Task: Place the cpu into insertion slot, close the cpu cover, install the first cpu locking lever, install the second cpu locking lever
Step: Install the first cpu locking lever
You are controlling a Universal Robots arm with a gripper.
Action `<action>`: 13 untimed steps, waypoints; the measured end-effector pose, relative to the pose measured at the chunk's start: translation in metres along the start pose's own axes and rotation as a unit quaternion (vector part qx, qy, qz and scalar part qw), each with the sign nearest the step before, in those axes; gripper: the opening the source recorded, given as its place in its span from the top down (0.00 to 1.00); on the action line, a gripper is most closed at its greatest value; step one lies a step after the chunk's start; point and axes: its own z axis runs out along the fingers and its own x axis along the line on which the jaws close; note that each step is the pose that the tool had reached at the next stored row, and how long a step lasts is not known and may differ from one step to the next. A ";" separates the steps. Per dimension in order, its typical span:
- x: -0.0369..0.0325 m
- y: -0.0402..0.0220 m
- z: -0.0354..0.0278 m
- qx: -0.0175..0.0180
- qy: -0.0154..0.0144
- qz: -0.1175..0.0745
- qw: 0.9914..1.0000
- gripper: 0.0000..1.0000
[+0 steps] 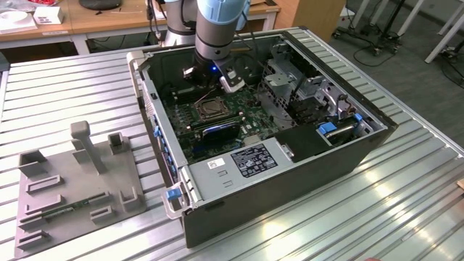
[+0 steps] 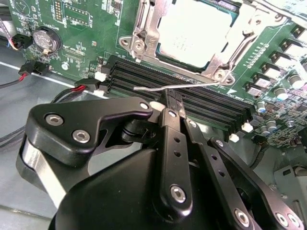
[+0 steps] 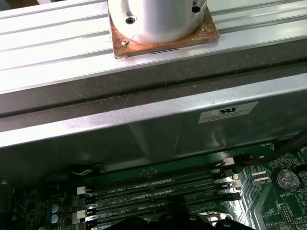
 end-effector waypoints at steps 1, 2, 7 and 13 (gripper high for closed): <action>0.0000 -0.0001 0.0000 0.000 0.000 0.000 1.000 0.90; -0.0001 -0.0001 0.0001 0.000 0.000 0.000 1.000 0.90; -0.0001 -0.0008 0.0021 0.000 0.000 0.000 1.000 0.90; -0.0001 -0.0013 0.0034 0.000 0.000 0.000 1.000 0.90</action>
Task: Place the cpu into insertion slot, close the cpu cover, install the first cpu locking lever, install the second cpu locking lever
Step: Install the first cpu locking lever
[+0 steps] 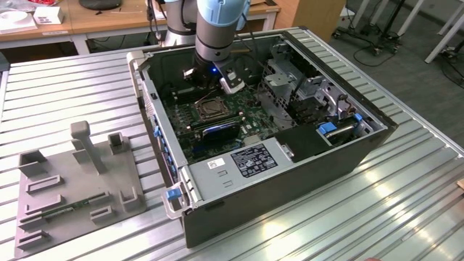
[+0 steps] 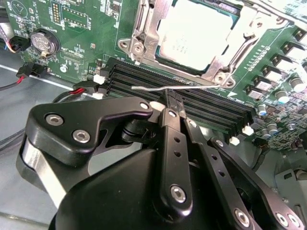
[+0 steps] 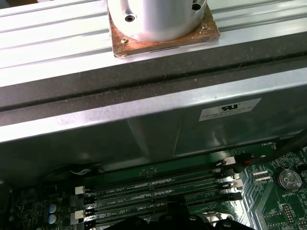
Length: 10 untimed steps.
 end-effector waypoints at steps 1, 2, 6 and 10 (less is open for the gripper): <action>-0.0001 0.0000 0.0001 0.000 0.000 0.000 1.000 0.90; -0.0004 0.0000 0.0001 0.000 0.000 0.000 1.000 0.90; -0.0024 -0.0001 0.0004 0.000 0.000 0.000 1.000 0.90; -0.0026 -0.0002 0.0004 0.000 0.000 0.000 1.000 0.90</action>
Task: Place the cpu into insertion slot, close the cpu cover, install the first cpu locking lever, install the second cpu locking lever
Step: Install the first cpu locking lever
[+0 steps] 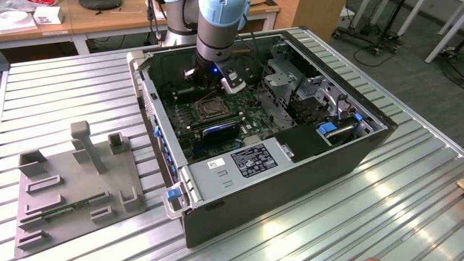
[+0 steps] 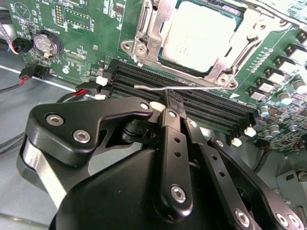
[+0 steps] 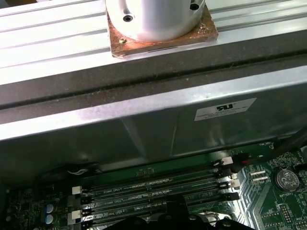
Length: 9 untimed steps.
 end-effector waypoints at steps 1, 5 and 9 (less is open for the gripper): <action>-0.0001 -0.0001 0.0001 0.000 0.000 0.000 1.000 0.90; -0.0003 -0.0005 0.0005 0.000 0.000 0.000 1.000 0.90; -0.0006 -0.0005 0.0006 0.000 0.000 0.000 1.000 0.90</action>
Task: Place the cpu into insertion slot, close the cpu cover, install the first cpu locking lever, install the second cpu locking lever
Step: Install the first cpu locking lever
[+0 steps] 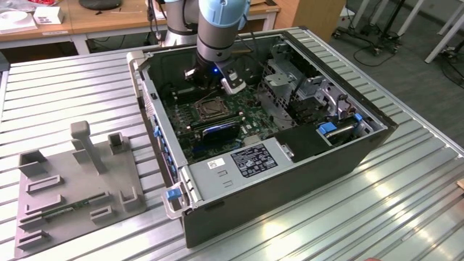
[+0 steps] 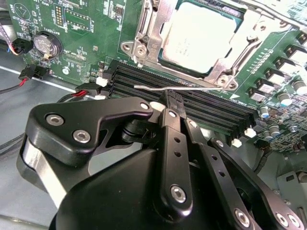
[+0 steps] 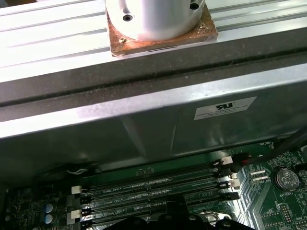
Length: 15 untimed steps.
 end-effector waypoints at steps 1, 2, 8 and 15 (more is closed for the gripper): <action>-0.0006 0.0001 0.0001 0.000 0.000 0.000 1.000 0.90; -0.0012 0.0002 0.0003 0.000 0.000 0.000 1.000 0.90; -0.0030 0.0004 0.0006 0.000 0.000 0.000 1.000 0.90; -0.0031 0.0004 0.0012 0.000 0.000 0.000 1.000 0.90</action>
